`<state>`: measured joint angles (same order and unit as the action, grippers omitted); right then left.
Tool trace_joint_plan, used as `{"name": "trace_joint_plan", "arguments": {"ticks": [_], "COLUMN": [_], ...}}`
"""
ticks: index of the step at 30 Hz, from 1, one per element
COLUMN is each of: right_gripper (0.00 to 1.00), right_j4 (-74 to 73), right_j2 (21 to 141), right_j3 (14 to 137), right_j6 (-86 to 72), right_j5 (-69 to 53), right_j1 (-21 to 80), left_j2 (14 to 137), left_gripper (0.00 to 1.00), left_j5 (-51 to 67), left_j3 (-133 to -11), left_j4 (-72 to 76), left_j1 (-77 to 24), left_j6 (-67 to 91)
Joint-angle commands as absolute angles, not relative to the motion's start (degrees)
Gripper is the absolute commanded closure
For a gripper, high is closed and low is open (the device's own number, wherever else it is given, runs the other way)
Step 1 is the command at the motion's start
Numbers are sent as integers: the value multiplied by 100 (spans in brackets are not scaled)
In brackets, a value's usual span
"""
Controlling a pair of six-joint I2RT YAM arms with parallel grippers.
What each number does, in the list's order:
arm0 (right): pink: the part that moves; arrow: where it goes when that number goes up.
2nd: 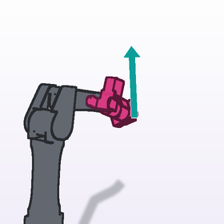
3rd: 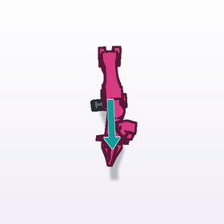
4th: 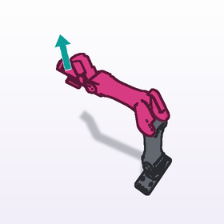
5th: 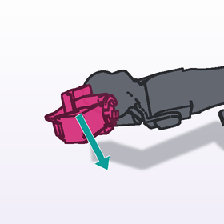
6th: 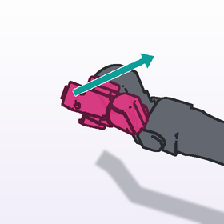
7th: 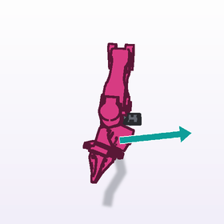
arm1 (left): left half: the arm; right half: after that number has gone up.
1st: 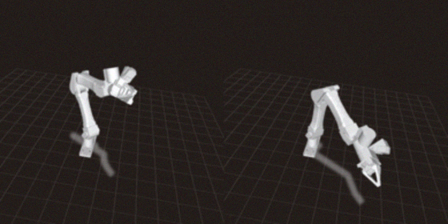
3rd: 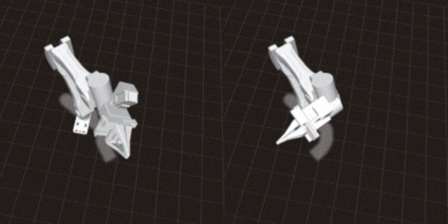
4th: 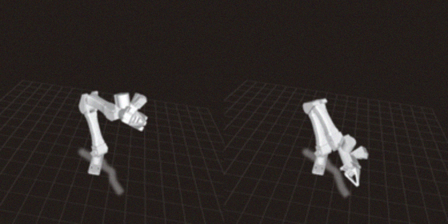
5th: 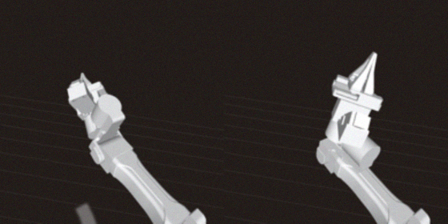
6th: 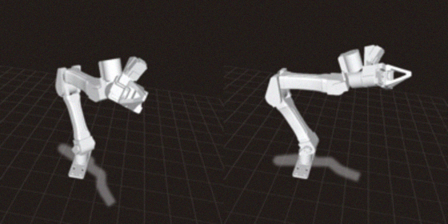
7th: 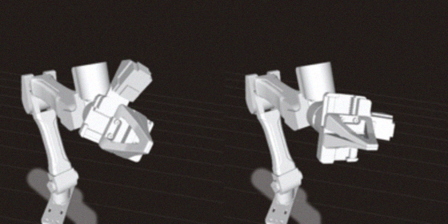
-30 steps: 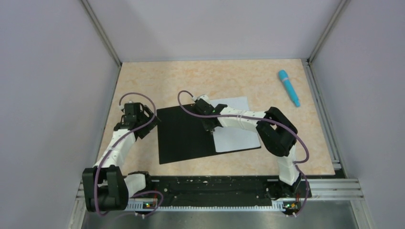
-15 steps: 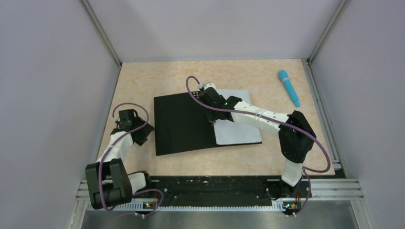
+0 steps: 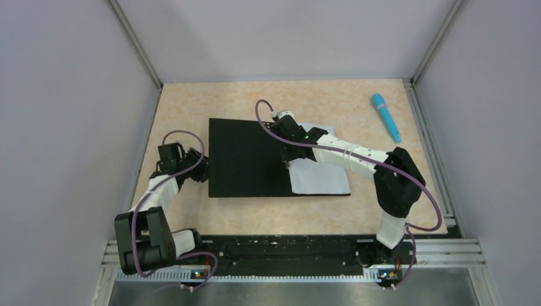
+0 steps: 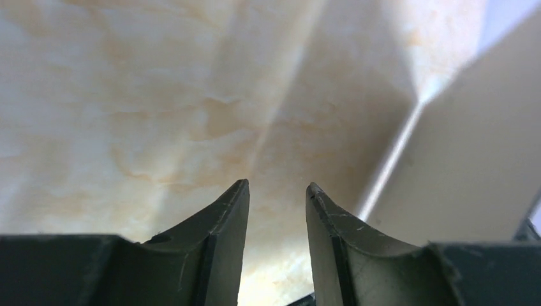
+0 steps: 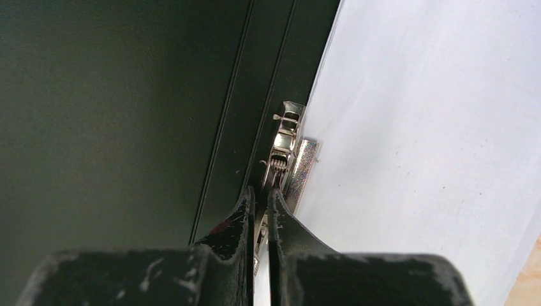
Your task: Put the files into the folder
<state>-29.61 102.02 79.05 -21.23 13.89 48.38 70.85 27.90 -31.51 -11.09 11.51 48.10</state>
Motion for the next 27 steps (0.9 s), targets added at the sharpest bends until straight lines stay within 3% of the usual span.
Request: {"name": "trace_joint_plan", "arguments": {"ticks": [1, 10, 16, 21, 25, 27], "right_gripper": [100, 100, 100, 69, 55, 53], "right_j4": [-1955, -902, -213, -167, -206, -310], "right_j2": [10467, 11554, 11459, 10708, 10000, 9639], "right_j3": [7999, 8411, 8197, 7643, 7073, 6824], "right_j6": [-2539, -3586, -4095, -4093, -4020, -3937], "right_j5": [630, -308, -746, -737, -648, -565], "right_j1": [4856, 5033, 5047, 4783, 4525, 4396], "left_j2": [6549, 6271, 6276, 6318, 6476, 6596], "left_gripper": [56, 55, 55, 54, 54, 54], "left_j5": [3705, 3395, 3065, 2724, 2512, 2460], "left_j3": [-3523, -3943, -4051, -4242, -4398, -4449], "left_j4": [-652, -1019, -1028, -1063, -1030, -926], "left_j1": [967, 295, -190, -568, -883, -1046], "left_j6": [4862, 4703, 4853, 4955, 4994, 5068]}}
